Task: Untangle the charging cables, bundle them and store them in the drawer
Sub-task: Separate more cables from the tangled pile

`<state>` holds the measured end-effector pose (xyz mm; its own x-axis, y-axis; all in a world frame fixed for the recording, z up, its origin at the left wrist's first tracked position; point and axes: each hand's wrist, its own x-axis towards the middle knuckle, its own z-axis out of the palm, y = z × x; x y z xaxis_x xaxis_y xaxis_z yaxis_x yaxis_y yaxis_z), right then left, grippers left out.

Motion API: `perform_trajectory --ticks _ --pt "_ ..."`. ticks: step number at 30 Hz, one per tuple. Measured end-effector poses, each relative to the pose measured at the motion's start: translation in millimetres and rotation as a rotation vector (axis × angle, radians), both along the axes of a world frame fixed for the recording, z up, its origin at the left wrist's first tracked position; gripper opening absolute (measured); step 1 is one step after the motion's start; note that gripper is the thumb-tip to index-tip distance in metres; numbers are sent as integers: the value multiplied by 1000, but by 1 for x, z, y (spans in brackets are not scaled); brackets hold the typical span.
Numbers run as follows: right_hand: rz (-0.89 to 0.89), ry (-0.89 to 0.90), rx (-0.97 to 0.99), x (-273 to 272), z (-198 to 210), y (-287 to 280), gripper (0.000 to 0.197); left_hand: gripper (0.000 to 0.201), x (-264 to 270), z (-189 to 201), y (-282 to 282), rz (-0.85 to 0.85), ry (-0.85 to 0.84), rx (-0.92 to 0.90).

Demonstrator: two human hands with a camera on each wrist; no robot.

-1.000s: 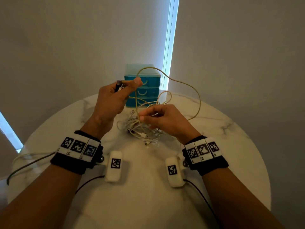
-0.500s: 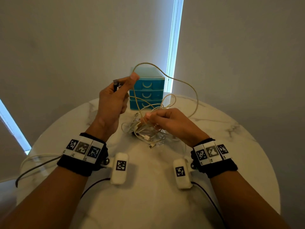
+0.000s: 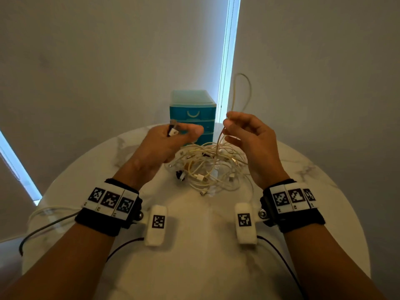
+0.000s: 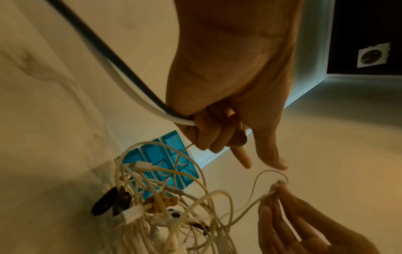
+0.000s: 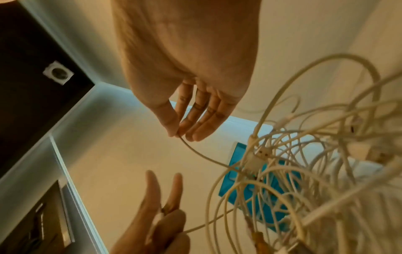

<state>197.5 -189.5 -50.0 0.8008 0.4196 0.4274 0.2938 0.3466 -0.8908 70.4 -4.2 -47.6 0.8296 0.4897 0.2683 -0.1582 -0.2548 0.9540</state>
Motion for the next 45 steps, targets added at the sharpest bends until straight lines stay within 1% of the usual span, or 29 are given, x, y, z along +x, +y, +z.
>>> perform_trajectory --ticks 2,7,8,10,14,15,18,19,21,23,25,26,28,30,31,33,36,39,40,42,45 --pt "3 33 38 -3 2 0 23 32 2 -1 -7 -63 49 51" --pt "48 54 108 -11 5 7 26 33 5 -8 -20 -136 155 173" --pt "66 57 108 -11 6 7 27 31 6 -9 -22 -134 154 176" --pt "79 40 83 -13 7 8 27 25 8 -10 -23 -72 113 178" --pt "-6 18 -22 -13 5 7 24 16 10 -14 -15 82 -5 154" --pt "11 36 -64 -12 4 6 24 15 10 -16 -13 99 -30 134" --pt "205 78 -259 -15 0 7 19 15 10 -15 -10 127 -93 95" --pt "226 57 -335 -16 -4 8 16 17 10 -13 -10 134 -117 75" --pt "151 -13 -445 -14 -13 14 10 19 10 -9 -12 141 -168 34" --pt "76 -95 -513 -8 -21 17 19 22 9 -5 -14 133 -209 -27" --pt "88 -151 -557 -6 -24 18 30 26 8 -2 -13 119 -222 -86" --pt "102 -175 -577 -5 -25 19 32 28 8 -3 -11 119 -214 -104" --pt "90 -220 -591 -6 -27 20 26 29 10 -5 -7 114 -204 -131" --pt "47 -239 -550 -7 -27 22 15 28 10 -7 -5 103 -210 -151" --pt "33 -229 -516 -7 -27 22 13 29 10 -8 -4 98 -212 -159" --pt "51 -205 -457 -7 -25 21 16 29 9 -8 -3 90 -218 -163" --pt "148 -190 -439 -12 -23 22 24 28 8 -7 -2 83 -198 -146" --pt "159 -217 -423 -17 -23 26 19 30 6 -5 -7 83 -176 -105" --pt "135 -217 -390 -18 -22 27 18 30 5 -4 -8 90 -176 -102" --pt "20 -187 -263 -14 -18 23 17 31 4 -2 -7 112 -192 -108" --pt "-205 -28 83 4 -8 9 19 38 1 0 6 157 -230 -136"
